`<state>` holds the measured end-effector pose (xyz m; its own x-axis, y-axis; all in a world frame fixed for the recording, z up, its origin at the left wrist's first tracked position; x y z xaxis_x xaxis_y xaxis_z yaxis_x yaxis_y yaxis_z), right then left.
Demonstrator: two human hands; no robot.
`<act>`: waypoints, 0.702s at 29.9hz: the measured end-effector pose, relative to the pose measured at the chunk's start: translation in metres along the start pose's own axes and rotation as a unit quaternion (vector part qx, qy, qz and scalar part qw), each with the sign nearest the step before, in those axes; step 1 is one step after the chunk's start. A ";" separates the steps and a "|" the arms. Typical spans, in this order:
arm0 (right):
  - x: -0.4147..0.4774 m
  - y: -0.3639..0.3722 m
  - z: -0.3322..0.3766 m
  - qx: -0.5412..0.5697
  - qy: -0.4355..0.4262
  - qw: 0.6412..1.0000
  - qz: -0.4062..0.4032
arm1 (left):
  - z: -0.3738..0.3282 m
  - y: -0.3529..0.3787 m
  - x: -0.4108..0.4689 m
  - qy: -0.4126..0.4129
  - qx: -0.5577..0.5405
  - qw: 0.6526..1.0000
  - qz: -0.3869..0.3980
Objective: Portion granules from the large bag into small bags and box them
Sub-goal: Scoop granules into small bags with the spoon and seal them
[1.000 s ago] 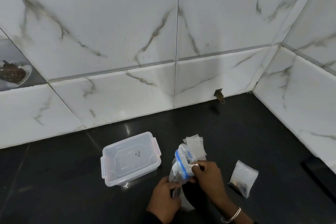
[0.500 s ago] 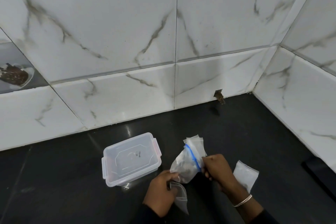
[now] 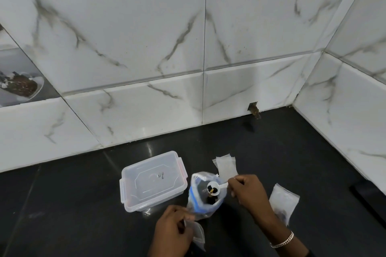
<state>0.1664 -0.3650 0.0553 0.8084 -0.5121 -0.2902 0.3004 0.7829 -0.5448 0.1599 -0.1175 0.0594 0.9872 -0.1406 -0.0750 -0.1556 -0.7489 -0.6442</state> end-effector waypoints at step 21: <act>-0.039 -0.046 0.032 0.146 -0.039 0.988 -0.009 | -0.076 0.002 0.048 0.012 0.083 0.993 0.089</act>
<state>0.1367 -0.3701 0.1168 0.8346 -0.5075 -0.2141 0.4397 0.8480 -0.2961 0.2042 -0.1746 0.1125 0.9433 -0.2779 -0.1814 -0.3171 -0.5941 -0.7393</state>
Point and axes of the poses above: each hand's wrist, its own x-axis towards the middle knuckle, its own y-axis out of the palm, z = x × y, the point moved 9 cm from there along x, towards the middle knuckle, and after that the axes turned 7 degrees about -z, right-handed, at the moved point
